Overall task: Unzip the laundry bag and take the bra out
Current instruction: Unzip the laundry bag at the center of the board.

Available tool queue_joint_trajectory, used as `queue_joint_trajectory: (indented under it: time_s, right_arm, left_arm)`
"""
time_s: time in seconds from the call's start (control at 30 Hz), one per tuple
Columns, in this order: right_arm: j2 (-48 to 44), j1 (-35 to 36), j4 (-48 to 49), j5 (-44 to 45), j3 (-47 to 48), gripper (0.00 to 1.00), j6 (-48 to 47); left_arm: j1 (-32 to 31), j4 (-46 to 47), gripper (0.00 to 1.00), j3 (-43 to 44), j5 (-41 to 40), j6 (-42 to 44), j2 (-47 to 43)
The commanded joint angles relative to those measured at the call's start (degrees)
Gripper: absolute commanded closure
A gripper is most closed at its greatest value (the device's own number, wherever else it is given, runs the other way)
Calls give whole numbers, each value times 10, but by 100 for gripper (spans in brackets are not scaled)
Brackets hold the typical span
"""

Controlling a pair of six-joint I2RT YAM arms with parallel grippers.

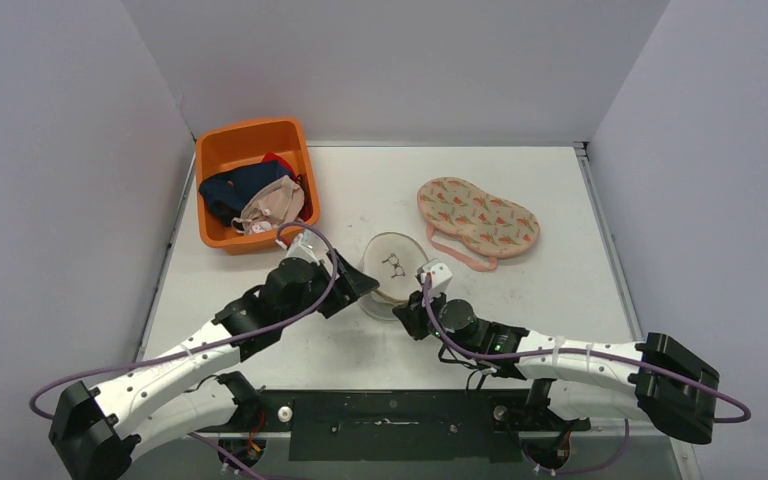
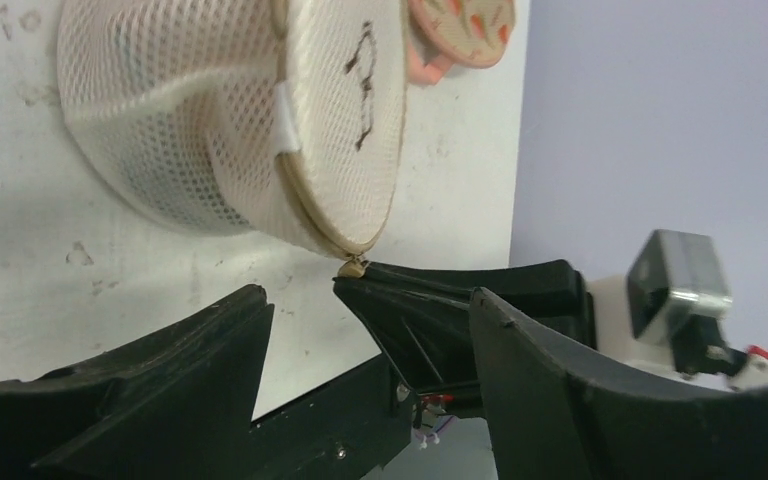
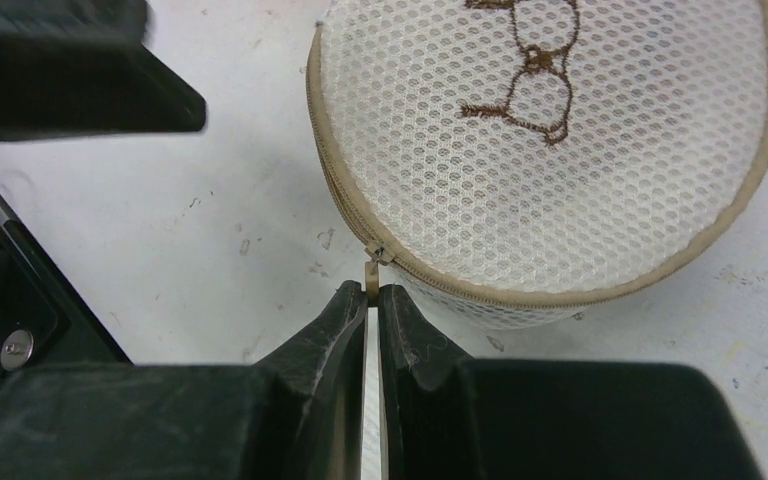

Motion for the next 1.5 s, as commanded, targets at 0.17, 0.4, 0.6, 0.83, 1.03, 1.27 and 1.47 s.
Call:
queue_joint_trajectory:
  time_s: [0.17,0.4,0.6,0.83,1.03,1.27,1.47]
  right_arm:
    - [31,19,68,5,32,95,-6]
    - [31,29,73,12,29,95,-8]
    - [22,33,66,18,26,95,-10]
    - [10,37,44,28,24,95,-14]
    - [-13,37,-2,59,16,95,-10]
    - [-38,38,-51,110,10,95,5]
    - [-59,38,-82,134,6,95,14]
  left_arm:
    - [-25,80,42,-32,-50,-72,77]
    - [-24,105,51,-21,-68,-79,102]
    - [-23,136,68,-26,-65,-81,127]
    - [-19,139,98,-30,-70,-79,129]
    - [-9,138,100,-37,-66,-74,119]
    - [2,158,100,-45,-38,-56,119]
    - [22,217,100,-55,37,-16,140]
